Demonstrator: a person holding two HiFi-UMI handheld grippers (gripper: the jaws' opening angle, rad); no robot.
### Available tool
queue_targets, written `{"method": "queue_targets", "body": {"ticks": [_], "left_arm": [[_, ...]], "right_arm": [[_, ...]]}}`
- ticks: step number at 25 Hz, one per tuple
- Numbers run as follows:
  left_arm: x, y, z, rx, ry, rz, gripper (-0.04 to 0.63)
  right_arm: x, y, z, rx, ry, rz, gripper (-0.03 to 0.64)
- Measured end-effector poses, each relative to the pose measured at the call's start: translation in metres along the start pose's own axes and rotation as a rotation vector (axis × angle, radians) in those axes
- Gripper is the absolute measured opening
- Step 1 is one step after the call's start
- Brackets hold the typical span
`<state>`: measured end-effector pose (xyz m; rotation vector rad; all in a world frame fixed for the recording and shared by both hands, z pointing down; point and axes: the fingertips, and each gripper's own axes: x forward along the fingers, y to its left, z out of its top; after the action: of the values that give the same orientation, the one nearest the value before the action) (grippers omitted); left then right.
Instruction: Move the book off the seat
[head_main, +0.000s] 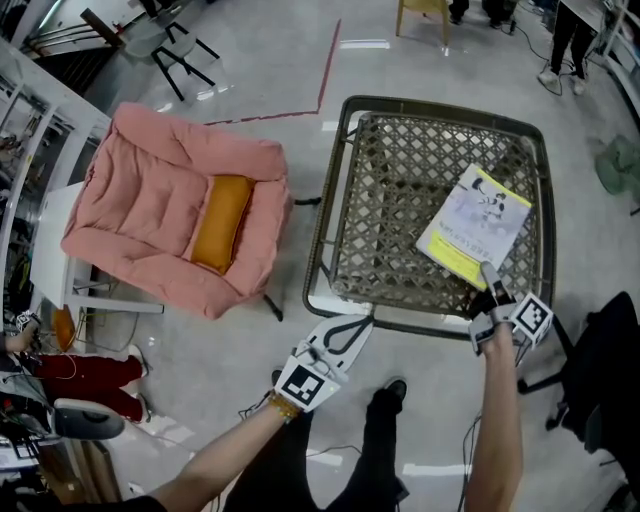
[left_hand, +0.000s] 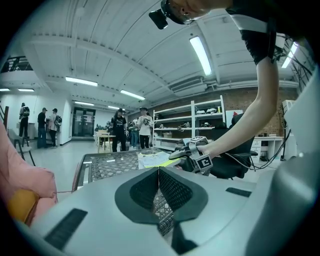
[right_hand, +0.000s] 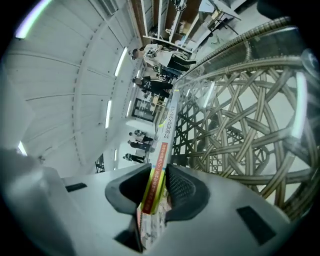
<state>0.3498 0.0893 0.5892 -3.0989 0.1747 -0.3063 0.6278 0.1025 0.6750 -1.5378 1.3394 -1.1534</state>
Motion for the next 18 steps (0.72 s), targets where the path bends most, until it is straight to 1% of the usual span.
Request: {"method": "queue_targets", "body": {"ticks": [2,4,6,7,8,10,12,14,16,18], "left_arm": [[0.001,0.001,0.001,-0.006,0.000,0.001,0.000],[0.002,-0.001,0.000,-0.008,-0.001,-0.002,0.000],[0.004,-0.002,0.000,-0.003,-0.004,-0.005,0.000],[0.004,-0.002,0.001,-0.003,-0.005,-0.005,0.000],[0.005,-0.002,0.001,-0.004,-0.006,-0.004,0.000],[0.004,-0.001,0.002,0.000,-0.003,-0.006,0.000],[0.002,0.000,0.004,-0.003,-0.004,-0.004,0.000],[-0.001,0.004,0.007,-0.017,-0.011,0.005,0.000],[-0.003,0.008,0.006,-0.033,-0.014,0.016,0.000],[-0.003,0.012,0.004,-0.047,-0.010,0.027,0.000]], "right_arm": [[-0.002,-0.003,0.000,-0.001,0.004,-0.043,0.097],[-0.003,-0.005,0.000,-0.027,0.010,-0.079,0.098],[-0.002,-0.008,0.001,-0.047,0.013,-0.099,0.137],[-0.003,-0.010,0.001,-0.041,0.006,-0.123,0.176],[-0.005,-0.012,0.002,-0.029,-0.007,-0.161,0.195],[-0.015,-0.020,0.003,-0.005,-0.042,-0.247,0.206],[-0.029,-0.030,0.007,0.016,-0.079,-0.326,0.206],[-0.043,-0.037,0.010,0.013,-0.108,-0.390,0.204],[-0.058,-0.037,0.013,-0.039,-0.132,-0.455,0.202],[-0.072,-0.028,0.016,-0.157,-0.157,-0.520,0.182]]}}
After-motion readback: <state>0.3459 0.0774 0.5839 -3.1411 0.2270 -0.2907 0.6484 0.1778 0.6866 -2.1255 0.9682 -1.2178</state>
